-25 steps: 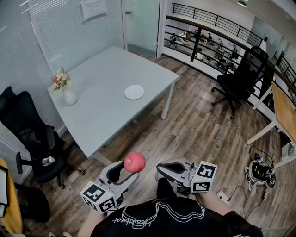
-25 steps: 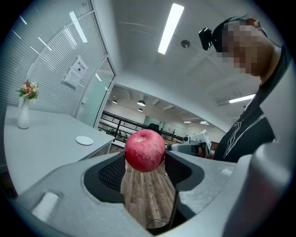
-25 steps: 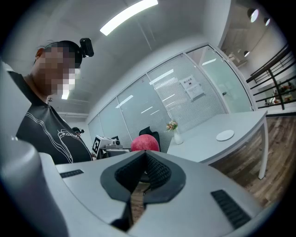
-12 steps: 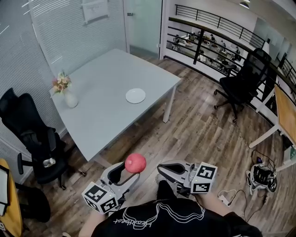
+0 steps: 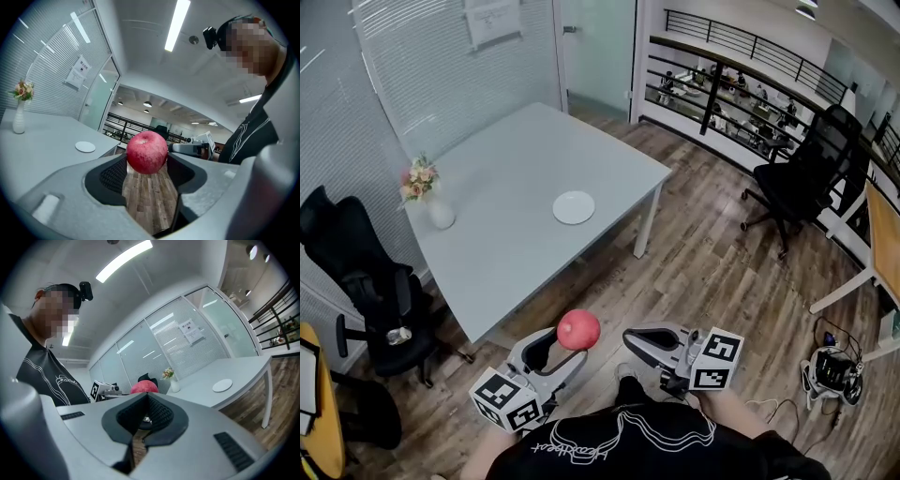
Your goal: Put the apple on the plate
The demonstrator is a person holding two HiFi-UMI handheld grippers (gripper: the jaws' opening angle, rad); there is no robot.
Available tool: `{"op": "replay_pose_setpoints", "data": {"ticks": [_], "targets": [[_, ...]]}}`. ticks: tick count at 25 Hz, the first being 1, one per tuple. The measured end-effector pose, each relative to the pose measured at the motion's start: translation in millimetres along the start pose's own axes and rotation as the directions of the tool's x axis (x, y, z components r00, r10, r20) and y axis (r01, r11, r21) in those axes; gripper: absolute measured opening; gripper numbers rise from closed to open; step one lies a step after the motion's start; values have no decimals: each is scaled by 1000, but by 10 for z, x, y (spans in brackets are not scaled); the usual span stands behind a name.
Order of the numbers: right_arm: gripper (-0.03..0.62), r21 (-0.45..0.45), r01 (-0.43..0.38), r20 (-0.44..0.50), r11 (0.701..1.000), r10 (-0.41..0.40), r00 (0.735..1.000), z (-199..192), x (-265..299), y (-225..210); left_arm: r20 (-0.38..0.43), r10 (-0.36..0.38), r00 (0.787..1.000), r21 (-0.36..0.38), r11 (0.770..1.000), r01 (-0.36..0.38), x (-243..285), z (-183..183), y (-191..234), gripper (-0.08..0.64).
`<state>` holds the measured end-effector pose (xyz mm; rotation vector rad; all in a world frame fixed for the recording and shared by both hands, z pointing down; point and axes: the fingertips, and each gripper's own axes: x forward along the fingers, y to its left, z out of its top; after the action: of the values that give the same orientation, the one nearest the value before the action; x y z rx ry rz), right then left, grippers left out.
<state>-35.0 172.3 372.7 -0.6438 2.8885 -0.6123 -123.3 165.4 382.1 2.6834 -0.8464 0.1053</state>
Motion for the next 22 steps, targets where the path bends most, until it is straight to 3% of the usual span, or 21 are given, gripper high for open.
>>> {"op": "replay_pose_setpoints", "data": {"ticks": [16,22], "targets": [[9,5,-20,22,1000,20,1000,925,-348,-1572,23,44,999,34,998,-45,1690,702,474,272],[9,-11,-37,4,999,37,999,1070,-412,-1910,51,91,995,50,994,-93,2002,844,572,272]]}}
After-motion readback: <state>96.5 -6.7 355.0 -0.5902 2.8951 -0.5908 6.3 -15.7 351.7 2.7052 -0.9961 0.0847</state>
